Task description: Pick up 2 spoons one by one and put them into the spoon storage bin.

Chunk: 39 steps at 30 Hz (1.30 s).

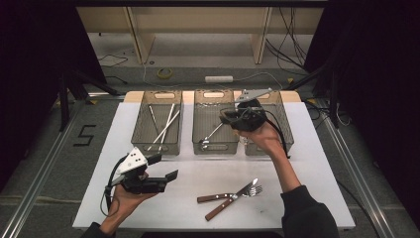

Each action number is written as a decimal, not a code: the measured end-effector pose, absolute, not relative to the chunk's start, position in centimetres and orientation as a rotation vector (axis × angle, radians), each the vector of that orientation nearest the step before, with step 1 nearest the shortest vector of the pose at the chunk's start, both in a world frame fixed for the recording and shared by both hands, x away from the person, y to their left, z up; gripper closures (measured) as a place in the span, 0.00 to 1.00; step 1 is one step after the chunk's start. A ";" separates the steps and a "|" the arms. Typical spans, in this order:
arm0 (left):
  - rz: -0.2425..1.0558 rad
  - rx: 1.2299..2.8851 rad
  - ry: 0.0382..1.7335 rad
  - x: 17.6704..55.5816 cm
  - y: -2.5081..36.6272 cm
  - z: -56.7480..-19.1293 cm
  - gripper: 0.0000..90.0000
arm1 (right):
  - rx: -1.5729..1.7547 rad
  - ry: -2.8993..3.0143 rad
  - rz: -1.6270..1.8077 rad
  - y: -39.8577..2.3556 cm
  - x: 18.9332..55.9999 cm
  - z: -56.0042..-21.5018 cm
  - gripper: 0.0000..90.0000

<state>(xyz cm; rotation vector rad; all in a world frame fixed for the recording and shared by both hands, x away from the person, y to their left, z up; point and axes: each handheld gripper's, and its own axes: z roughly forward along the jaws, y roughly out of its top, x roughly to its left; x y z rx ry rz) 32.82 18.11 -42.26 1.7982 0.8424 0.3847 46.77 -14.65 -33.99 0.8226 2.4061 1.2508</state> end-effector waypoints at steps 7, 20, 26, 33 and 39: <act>0.388 1.795 0.842 32.8 18.1 -42.2 0.19 | 0.841 2.384 1.255 -13.5 47.8 -33.8 0.83; 0.391 1.790 0.841 32.8 18.2 -42.2 0.19 | 0.902 2.321 1.246 -12.2 49.8 -33.9 0.83; 0.390 1.788 0.841 32.8 18.2 -42.2 0.19 | 0.928 2.301 1.225 -11.6 50.6 -34.9 0.83; 0.393 1.781 0.844 32.8 18.3 -42.2 0.19 | 0.982 2.294 1.204 -11.1 51.6 -36.3 0.83; 0.393 1.779 0.844 32.8 18.3 -42.2 0.19 | 1.000 2.303 1.173 -10.4 52.0 -37.2 0.83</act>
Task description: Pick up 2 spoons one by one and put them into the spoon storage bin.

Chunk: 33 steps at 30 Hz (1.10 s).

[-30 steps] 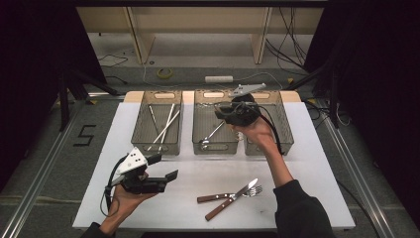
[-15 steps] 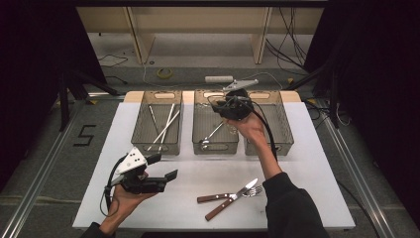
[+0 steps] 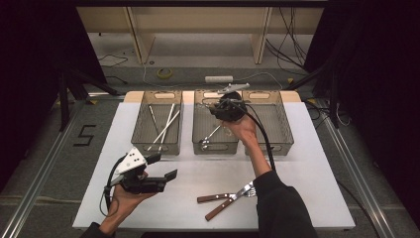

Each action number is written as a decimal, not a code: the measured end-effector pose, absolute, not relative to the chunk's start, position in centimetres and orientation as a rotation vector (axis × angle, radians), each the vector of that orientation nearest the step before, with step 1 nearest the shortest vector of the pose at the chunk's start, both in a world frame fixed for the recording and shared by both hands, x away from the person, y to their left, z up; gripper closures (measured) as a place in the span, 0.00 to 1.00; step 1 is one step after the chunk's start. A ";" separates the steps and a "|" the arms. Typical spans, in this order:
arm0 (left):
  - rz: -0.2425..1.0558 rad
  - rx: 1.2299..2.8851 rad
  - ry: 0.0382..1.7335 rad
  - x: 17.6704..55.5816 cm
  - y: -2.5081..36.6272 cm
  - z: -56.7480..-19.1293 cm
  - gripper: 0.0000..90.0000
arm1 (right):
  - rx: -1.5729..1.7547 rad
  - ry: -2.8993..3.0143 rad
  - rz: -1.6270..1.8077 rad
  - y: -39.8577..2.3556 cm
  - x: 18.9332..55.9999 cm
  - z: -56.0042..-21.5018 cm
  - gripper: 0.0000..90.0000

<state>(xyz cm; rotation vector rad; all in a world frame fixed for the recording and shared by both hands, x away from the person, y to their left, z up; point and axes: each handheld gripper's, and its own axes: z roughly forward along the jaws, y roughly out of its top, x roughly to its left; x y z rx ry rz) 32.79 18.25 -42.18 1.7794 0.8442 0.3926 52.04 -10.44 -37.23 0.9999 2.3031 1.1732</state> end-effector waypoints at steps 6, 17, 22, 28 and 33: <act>0.395 1.781 0.842 32.8 18.3 -42.2 0.19 | 1.013 2.307 1.151 -9.9 52.3 -38.1 0.83; 0.400 1.789 0.836 32.8 18.3 -42.2 0.19 | 1.051 2.328 1.103 -9.6 52.7 -39.7 0.83; 0.401 1.788 0.837 32.8 18.3 -42.2 0.19 | 1.051 2.338 1.111 -9.2 52.8 -40.0 0.82; 0.400 1.789 0.839 32.8 18.3 -42.2 0.19 | 1.089 2.369 1.102 -9.0 52.8 -40.4 0.72; 0.401 1.788 0.840 32.8 18.3 -42.2 0.19 | 1.093 2.373 1.129 -9.3 52.4 -39.6 0.64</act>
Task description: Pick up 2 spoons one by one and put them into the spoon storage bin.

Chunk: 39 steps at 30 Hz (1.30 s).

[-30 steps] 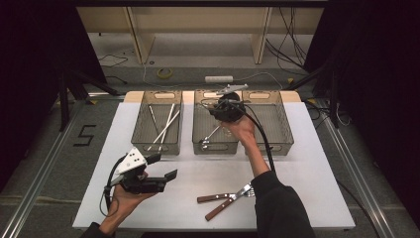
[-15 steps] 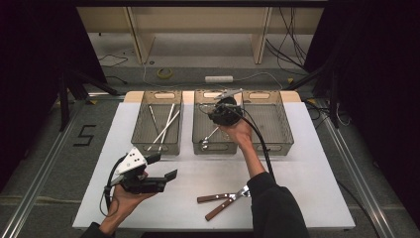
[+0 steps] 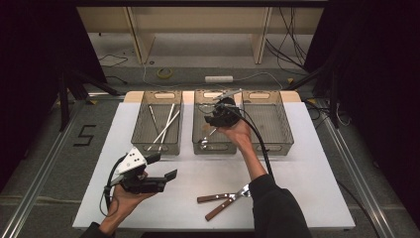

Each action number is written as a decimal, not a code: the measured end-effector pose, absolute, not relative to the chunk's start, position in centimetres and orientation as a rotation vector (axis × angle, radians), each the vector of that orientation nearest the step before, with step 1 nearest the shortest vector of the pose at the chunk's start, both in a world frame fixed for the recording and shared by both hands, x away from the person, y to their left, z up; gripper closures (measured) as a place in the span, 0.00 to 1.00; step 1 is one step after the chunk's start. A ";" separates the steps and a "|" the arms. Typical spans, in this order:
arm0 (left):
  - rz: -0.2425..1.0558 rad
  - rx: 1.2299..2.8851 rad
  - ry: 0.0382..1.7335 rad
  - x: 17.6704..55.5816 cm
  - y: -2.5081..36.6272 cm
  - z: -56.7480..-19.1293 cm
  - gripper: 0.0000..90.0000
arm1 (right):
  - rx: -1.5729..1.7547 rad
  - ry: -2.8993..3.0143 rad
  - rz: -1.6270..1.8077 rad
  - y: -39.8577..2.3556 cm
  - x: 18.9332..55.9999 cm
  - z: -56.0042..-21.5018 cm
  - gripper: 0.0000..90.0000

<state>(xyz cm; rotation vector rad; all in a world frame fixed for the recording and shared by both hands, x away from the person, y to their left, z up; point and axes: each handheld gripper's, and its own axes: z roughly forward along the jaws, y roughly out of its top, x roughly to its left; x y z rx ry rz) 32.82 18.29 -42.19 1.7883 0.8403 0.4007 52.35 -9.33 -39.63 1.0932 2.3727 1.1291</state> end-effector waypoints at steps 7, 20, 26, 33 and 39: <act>0.404 1.787 0.843 32.8 18.3 -42.2 0.19 | 1.047 2.402 1.151 -9.9 49.6 -38.7 0.52; 0.404 1.797 0.847 32.9 18.3 -42.3 0.19 | 0.869 2.528 1.209 -12.3 42.8 -38.1 0.40; 0.389 1.817 0.848 32.8 18.0 -42.3 0.19 | 0.862 2.518 1.212 -13.7 41.4 -38.5 0.38; 0.343 1.869 0.836 32.5 16.9 -42.4 0.19 | 0.884 2.498 1.209 -16.2 40.3 -39.3 0.37; 0.304 1.933 0.820 32.2 15.7 -42.3 0.19 | 0.919 2.463 1.208 -18.3 39.3 -39.8 0.36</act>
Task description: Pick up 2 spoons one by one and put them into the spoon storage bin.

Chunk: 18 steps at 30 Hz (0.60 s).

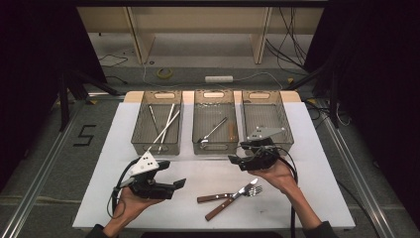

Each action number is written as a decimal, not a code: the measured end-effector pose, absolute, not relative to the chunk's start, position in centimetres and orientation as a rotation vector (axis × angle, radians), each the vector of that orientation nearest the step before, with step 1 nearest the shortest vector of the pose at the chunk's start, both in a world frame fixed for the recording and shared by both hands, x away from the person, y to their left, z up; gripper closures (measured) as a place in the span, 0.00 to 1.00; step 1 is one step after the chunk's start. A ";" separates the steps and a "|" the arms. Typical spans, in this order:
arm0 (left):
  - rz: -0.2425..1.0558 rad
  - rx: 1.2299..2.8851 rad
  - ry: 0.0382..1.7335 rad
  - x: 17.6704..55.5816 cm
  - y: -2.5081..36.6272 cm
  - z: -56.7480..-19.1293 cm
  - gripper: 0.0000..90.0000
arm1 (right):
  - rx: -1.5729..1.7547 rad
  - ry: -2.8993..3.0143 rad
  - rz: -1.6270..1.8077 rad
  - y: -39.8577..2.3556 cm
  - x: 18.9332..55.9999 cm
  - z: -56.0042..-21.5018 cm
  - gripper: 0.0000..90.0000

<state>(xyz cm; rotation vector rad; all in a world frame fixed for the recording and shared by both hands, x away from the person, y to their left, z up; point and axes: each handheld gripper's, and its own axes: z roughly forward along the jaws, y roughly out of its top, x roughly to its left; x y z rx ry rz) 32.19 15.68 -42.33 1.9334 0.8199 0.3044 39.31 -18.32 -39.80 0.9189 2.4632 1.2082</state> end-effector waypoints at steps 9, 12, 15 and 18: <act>0.245 2.046 0.780 31.4 13.1 -42.3 0.20 | 0.943 2.432 1.218 -20.5 37.8 -40.4 0.35; 0.230 2.081 0.772 31.3 12.4 -42.5 0.20 | 0.958 2.415 1.226 -21.0 37.4 -40.7 0.34; 0.213 2.110 0.761 31.2 11.8 -42.6 0.21 | 0.966 2.411 1.233 -21.4 37.1 -40.9 0.33; 0.198 2.127 0.751 31.1 11.3 -42.6 0.21 | 0.979 2.404 1.253 -21.7 36.8 -41.0 0.33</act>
